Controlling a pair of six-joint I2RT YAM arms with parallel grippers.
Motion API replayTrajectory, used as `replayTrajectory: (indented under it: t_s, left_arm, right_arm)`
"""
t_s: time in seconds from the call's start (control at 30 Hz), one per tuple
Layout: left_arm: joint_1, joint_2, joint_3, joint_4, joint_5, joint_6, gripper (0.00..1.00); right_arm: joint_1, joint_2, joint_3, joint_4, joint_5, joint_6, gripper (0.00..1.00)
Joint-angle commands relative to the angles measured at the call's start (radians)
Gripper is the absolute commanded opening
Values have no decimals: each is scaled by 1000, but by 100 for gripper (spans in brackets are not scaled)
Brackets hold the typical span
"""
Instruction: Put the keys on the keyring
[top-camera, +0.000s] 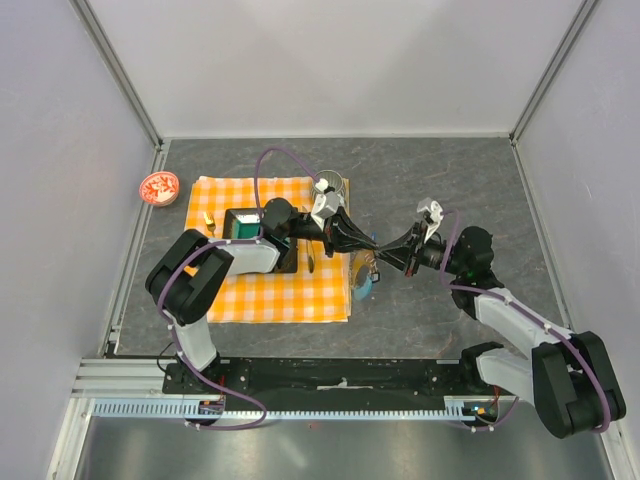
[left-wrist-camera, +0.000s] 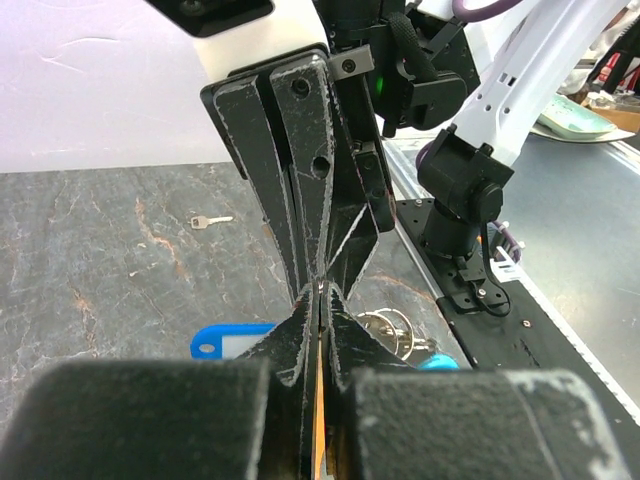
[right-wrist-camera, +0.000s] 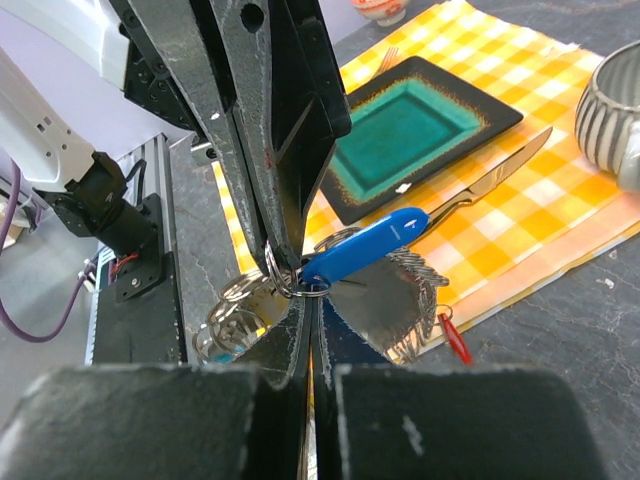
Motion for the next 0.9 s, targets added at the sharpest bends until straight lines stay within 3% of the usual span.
replayTrajectory:
  t_s: [0.0, 0.3, 0.53, 0.67, 0.87]
  left_arm:
    - [-20, 11, 42, 366, -18, -10, 2]
    - [-37, 6, 26, 372, -79, -1, 2]
    - [-52, -6, 13, 372, -110, 8, 2]
    - [-52, -14, -10, 372, -143, 31, 2]
    - [-43, -5, -38, 372, -189, 54, 2]
  right_arm:
    - [41, 17, 84, -26, -29, -46, 0]
    - [78, 14, 112, -176, 139, -93, 1]
    - [77, -36, 75, -181, 313, -69, 2]
    - [77, -107, 63, -281, 417, -127, 14]
    - [78, -342, 57, -541, 512, -219, 35]
